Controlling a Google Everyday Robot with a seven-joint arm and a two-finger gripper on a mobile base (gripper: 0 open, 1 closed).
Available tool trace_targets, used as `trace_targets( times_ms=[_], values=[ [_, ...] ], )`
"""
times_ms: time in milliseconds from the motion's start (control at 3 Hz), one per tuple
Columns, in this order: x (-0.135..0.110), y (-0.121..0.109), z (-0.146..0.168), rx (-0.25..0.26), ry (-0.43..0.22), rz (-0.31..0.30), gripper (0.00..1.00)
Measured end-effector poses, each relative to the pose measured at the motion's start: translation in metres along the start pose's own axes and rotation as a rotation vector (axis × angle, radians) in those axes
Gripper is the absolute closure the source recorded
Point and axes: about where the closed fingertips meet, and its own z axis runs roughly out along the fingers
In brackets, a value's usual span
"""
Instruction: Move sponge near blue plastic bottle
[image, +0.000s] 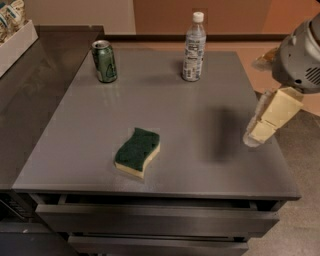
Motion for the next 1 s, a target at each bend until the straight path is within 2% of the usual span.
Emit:
trace_targets(
  times_ms=[667,1000],
  values=[
    [-0.066,0.008,0.063,-0.048,-0.232,-0.016,0.00],
    [-0.097,0.017,0.099,-0.072,-0.307,-0.044,0.00]
  ],
)
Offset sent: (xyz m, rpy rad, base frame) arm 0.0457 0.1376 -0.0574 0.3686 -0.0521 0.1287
